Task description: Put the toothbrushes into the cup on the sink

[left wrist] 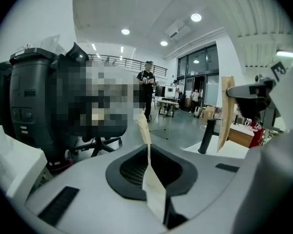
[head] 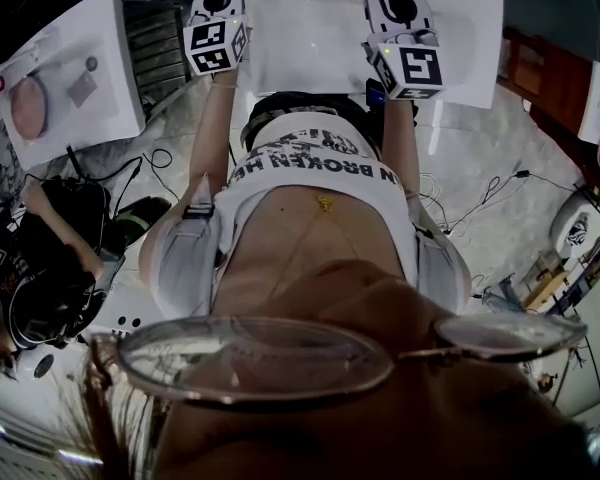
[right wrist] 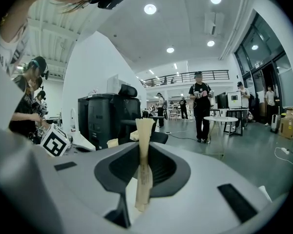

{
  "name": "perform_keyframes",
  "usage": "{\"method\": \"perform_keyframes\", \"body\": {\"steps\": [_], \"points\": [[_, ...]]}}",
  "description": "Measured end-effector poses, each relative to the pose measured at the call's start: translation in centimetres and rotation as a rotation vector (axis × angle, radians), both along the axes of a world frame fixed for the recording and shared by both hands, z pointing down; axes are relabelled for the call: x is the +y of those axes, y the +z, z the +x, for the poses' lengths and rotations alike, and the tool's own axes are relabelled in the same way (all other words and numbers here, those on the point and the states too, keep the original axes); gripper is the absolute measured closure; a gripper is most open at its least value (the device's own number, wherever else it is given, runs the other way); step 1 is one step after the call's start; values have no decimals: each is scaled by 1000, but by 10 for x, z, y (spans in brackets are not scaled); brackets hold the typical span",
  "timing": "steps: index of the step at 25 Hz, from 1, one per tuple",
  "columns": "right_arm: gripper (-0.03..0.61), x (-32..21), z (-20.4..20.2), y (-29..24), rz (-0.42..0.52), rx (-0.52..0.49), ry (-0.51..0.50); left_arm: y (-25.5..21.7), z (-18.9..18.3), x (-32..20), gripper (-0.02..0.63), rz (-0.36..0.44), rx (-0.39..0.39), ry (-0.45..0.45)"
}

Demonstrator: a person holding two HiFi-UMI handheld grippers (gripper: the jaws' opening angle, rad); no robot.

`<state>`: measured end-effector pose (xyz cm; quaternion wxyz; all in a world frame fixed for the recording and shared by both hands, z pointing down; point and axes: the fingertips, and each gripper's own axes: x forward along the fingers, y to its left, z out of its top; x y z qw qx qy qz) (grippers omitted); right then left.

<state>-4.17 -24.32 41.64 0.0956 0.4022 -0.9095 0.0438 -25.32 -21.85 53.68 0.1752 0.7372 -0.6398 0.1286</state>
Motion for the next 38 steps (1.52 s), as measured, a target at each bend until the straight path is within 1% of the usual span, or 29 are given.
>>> {"method": "perform_keyframes", "body": {"steps": [4, 10, 14, 20, 29, 32, 35, 38], "points": [[517, -4, -16, -2, 2, -21, -45, -4, 15, 10, 594, 3, 33, 30], [517, -10, -46, -4, 7, -40, -116, -5, 27, 23, 594, -9, 75, 30], [517, -8, -68, -4, 4, -52, -173, -4, 24, 33, 594, -19, 90, 15], [517, -8, -94, -3, 6, -61, -230, -2, 15, 42, 594, -27, 101, -12], [517, -20, -127, -9, 66, -104, -330, -1, 10, 51, 594, -44, 111, -38], [517, -23, -135, -2, 53, -109, -349, -2, 12, 56, 594, -46, 111, -47], [517, -27, -145, 15, 32, -78, -366, -3, 10, 58, 594, -44, 112, -52], [517, -29, -157, 36, -13, -61, -379, -3, 6, 62, 594, -50, 109, -60]]}}
